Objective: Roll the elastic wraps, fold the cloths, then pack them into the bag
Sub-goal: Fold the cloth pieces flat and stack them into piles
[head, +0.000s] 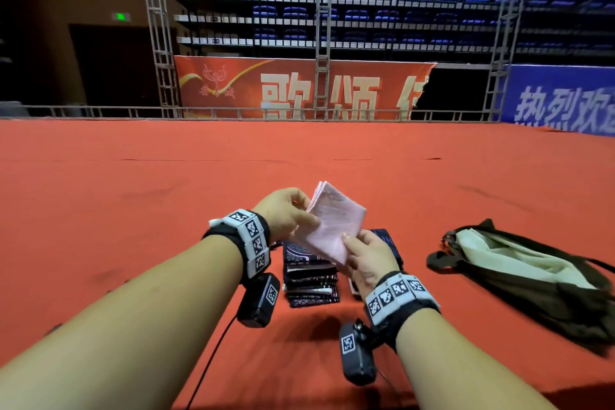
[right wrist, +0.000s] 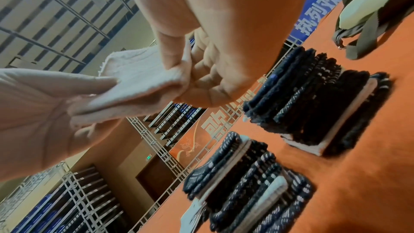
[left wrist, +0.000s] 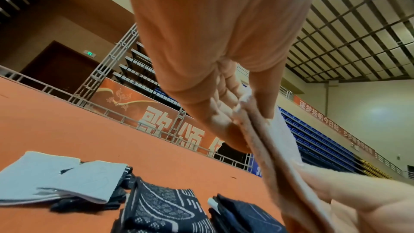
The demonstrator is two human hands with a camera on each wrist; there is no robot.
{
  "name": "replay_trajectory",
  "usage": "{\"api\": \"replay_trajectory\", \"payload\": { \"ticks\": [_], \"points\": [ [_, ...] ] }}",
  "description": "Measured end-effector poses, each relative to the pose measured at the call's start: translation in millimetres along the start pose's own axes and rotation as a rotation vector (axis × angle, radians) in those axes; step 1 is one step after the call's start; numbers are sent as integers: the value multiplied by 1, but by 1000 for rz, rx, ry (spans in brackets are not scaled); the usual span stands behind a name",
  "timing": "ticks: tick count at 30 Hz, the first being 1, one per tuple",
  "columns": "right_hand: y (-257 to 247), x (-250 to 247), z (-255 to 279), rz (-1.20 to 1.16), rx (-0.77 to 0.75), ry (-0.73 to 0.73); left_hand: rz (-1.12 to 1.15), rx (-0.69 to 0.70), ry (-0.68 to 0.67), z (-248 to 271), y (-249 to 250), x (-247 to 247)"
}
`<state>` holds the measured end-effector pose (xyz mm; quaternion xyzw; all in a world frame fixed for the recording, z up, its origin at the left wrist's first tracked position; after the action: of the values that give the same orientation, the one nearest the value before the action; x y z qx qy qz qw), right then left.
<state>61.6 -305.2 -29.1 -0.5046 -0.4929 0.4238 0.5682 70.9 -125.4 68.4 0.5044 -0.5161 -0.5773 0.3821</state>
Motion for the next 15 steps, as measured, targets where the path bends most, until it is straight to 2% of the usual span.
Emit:
{"api": "replay_trajectory", "payload": {
  "ticks": [4, 7, 15],
  "points": [
    [-5, -33, -30, 119, -63, 165, 107, -100, -36, -19, -9, 20],
    [-10, -61, -54, 284, -80, 248, 69, -118, -22, -41, -20, 38],
    [-25, -98, -91, 695, -85, 258, -128, -135, 33, -103, -56, 76]
  ]
}}
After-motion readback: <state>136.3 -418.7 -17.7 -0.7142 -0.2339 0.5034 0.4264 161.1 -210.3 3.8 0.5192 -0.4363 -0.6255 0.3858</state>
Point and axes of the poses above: each hand's wrist, its own z-axis away from the middle knuckle, its own x-axis out of the palm, y = z × x, the point moved 4 cm from there along -z, towards the middle knuckle, and after that the axes turned 7 degrees about z, right-handed, at the moved point
